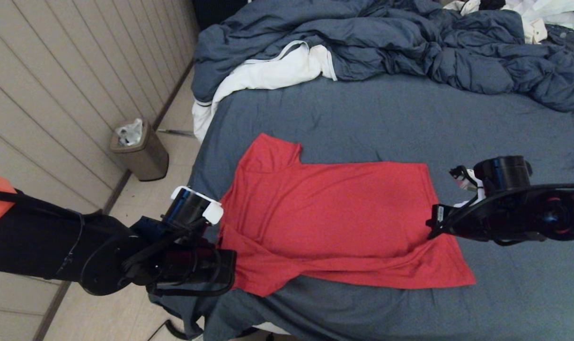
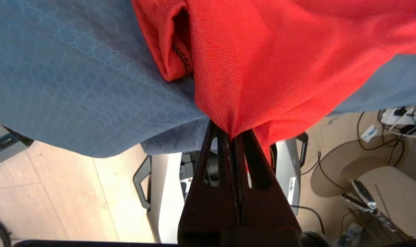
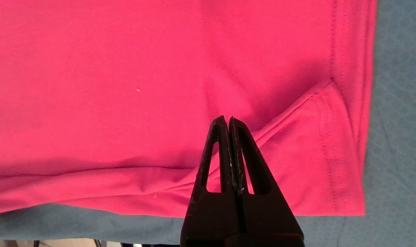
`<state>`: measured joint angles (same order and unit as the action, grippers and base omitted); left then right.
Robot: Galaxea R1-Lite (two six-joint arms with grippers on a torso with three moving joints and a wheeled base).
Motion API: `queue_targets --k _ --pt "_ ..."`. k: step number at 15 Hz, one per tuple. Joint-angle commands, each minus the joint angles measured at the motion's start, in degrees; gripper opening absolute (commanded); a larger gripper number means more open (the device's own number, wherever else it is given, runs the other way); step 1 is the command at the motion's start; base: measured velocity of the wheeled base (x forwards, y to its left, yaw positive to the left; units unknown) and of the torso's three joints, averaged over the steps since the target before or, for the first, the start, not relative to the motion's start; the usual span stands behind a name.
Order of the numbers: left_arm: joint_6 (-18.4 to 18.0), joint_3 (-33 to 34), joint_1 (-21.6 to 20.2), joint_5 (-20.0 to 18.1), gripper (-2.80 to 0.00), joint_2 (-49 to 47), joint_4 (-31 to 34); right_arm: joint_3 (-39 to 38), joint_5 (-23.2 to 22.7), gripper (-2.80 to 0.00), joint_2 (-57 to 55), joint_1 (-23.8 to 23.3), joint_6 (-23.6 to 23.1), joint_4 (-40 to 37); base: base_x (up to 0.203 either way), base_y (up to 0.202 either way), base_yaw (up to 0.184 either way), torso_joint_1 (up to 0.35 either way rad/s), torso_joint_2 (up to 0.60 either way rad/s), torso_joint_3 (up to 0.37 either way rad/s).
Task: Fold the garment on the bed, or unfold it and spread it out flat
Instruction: Fold the red T-shirt
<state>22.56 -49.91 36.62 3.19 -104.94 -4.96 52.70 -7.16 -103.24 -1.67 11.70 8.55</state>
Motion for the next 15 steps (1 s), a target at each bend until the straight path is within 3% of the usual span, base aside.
queue_targets --k 1,2,11,15 --pt "0.03 0.65 0.32 0.06 -2.8 -0.89 0.04 -0.05 -0.05 -2.8 -0.3 0.0 0.06 0.07 0.0 0.0 0.0 0.0 0.0 0.0" --pt "-0.64 1.02 0.56 0.06 0.0 -0.9 -0.05 -0.05 -0.05 -2.8 -0.3 0.0 -0.01 0.07 0.0 0.0 0.0 0.0 0.0 0.0" --pt "-0.48 1.3 1.7 -0.29 0.0 -0.87 -0.31 -0.05 0.04 -2.8 -0.74 0.0 -0.01 0.16 0.0 0.0 0.0 0.0 0.0 0.0" --pt "-0.42 0.78 2.05 -2.12 0.0 -2.65 -0.39 -0.14 0.04 -2.8 -0.92 0.0 -0.01 0.16 0.0 0.0 0.0 0.0 0.0 0.0"
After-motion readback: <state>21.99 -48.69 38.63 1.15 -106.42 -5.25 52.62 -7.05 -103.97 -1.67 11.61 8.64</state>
